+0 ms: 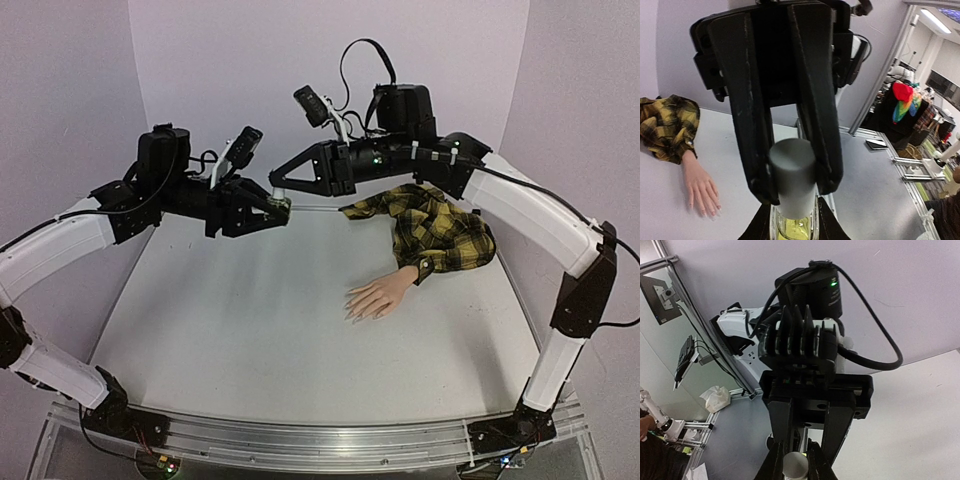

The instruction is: Paint the nails

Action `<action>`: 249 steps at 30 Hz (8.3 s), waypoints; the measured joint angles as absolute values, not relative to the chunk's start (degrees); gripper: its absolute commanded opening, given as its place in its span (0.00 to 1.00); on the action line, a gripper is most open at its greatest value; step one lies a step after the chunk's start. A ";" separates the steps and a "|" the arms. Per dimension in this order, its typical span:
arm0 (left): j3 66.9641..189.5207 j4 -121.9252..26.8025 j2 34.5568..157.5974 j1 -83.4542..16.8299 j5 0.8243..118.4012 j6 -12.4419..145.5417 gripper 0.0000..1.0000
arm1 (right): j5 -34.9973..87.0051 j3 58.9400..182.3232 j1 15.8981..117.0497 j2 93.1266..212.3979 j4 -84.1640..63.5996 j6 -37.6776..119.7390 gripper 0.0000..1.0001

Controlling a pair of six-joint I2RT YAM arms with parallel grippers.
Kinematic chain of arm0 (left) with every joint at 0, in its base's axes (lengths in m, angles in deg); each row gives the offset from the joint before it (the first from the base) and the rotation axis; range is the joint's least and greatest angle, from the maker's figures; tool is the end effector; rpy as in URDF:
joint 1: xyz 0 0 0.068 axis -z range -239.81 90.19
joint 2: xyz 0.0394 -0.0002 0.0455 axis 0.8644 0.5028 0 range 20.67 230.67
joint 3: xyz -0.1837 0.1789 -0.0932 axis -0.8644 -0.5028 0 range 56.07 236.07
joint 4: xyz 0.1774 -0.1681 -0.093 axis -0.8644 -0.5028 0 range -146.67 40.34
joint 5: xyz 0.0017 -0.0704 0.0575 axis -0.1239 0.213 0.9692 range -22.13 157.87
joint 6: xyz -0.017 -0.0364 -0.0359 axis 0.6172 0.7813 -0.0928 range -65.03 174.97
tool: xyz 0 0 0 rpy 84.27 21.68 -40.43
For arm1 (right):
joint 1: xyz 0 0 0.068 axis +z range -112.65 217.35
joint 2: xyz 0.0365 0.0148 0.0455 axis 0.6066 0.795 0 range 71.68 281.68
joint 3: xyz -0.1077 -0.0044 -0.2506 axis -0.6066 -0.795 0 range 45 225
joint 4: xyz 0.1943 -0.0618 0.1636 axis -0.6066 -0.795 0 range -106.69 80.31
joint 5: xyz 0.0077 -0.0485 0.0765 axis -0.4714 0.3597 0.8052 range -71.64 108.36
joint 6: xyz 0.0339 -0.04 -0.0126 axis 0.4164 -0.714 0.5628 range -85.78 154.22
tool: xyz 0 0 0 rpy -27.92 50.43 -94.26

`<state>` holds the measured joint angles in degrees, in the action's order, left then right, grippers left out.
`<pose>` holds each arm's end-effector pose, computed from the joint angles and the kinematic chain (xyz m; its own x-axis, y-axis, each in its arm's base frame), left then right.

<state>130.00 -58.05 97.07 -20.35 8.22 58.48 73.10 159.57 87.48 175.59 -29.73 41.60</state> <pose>0.2086 -0.2116 0.4023 -0.2049 0.1286 -0.9703 0.9647 -0.1411 -0.2224 0.2383 0.3305 0.4586 -0.2269 -0.1559 -0.9614 -0.9381 -0.2301 0.2587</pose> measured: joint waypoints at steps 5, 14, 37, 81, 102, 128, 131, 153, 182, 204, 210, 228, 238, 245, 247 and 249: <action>129.96 -60.85 95.42 -19.62 24.33 57.65 0.00 | 61.17 155.66 88.01 173.94 -26.13 40.29 0.00; 127.80 -57.60 95.18 -17.01 55.10 54.99 0.00 | 11.43 159.81 98.77 179.41 -22.96 43.54 0.00; 123.24 -50.75 94.00 -15.41 69.88 53.53 0.00 | 3.65 165.32 102.31 179.91 -36.33 49.25 0.83; 131.19 -52.80 99.76 -15.19 5.05 60.12 0.00 | 80.59 155.47 86.36 170.93 -35.01 34.50 0.01; 132.33 -51.80 103.67 -15.92 66.87 58.40 0.00 | 18.80 134.87 94.96 163.76 -18.94 43.86 0.00; 125.65 -50.79 98.90 -15.15 32.98 53.40 0.00 | 39.06 130.37 88.71 153.61 -24.05 42.91 0.81; 125.91 -52.75 98.99 -15.08 21.97 53.45 0.00 | 49.75 130.38 88.14 153.19 -24.14 41.70 0.77; 130.30 -64.39 100.98 -15.08 11.27 48.62 0.00 | 66.22 143.58 87.13 163.71 -33.56 41.19 0.34; 129.31 -70.79 97.62 -15.60 21.58 47.64 0.98 | 49.14 137.76 88.91 162.85 -39.10 36.76 0.00; 108.33 -53.06 66.74 -20.92 84.34 47.71 0.98 | 19.04 100.74 113.22 163.74 -3.57 30.44 0.00; 105.53 -50.36 64.69 -20.92 89.41 47.48 0.97 | 17.47 99.77 113.80 167.58 1.42 30.51 0.00; 105.42 -48.91 66.17 -20.92 90.59 47.48 0.97 | 17.18 96.84 113.94 174.00 4.02 30.75 0.00; 105.44 -48.91 66.27 -20.92 90.58 47.48 0.97 | 16.60 95.36 113.94 175.05 7.95 32.38 0.43; 105.44 -48.93 66.52 -20.92 90.57 47.48 0.97 | 11.63 94.43 114.01 171.68 7.31 34.99 0.88; 105.44 -48.93 66.63 -20.92 90.55 47.53 0.97 | 8.94 94.55 114.01 168.93 5.90 36.37 0.98; 105.44 -48.93 66.94 -20.92 90.57 47.70 0.98 | 4.97 95.44 113.73 165.11 2.66 37.85 0.98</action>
